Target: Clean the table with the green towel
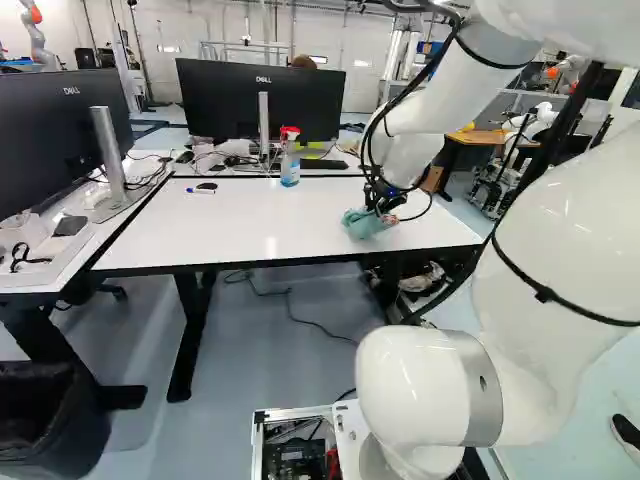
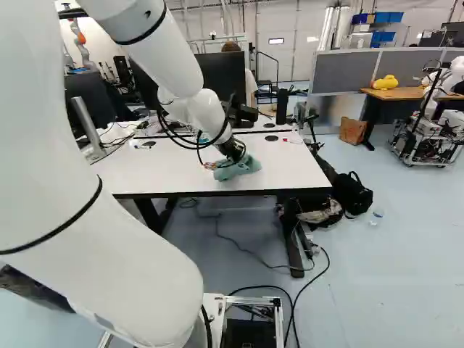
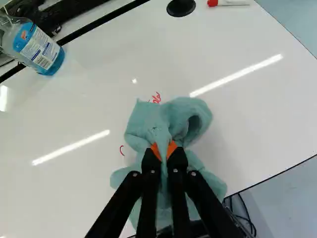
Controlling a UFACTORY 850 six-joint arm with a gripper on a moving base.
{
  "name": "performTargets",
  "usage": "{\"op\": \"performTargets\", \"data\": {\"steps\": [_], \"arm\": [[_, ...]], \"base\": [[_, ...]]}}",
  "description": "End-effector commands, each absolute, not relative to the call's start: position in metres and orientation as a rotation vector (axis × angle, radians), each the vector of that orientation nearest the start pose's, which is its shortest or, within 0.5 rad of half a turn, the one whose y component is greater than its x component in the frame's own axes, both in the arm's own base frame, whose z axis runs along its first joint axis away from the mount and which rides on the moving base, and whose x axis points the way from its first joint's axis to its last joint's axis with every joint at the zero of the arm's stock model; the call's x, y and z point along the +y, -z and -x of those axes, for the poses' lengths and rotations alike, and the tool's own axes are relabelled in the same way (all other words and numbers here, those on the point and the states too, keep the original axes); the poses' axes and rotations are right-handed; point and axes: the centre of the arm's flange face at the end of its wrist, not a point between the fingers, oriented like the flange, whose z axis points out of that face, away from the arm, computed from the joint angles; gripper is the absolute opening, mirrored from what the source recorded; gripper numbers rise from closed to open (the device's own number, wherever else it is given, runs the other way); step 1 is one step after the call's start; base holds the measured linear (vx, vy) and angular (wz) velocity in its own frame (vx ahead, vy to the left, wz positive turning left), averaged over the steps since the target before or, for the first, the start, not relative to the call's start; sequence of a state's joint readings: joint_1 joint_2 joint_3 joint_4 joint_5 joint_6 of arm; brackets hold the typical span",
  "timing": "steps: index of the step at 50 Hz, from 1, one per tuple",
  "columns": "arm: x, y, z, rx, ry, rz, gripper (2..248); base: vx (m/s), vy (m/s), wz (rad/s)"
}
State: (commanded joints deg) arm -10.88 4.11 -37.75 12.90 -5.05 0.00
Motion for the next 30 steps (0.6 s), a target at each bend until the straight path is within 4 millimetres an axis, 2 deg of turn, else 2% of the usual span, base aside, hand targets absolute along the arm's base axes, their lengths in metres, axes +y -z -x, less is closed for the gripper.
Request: {"op": "performTargets", "data": {"steps": [18, 30], "arm": [[-0.078, -0.463, -0.415, 0.598, 0.983, 2.892, 30], [-0.079, -0.452, -0.420, 0.601, 0.944, 2.904, 30]], "base": [[0.000, 0.000, 0.000], [0.000, 0.000, 0.000]]}}
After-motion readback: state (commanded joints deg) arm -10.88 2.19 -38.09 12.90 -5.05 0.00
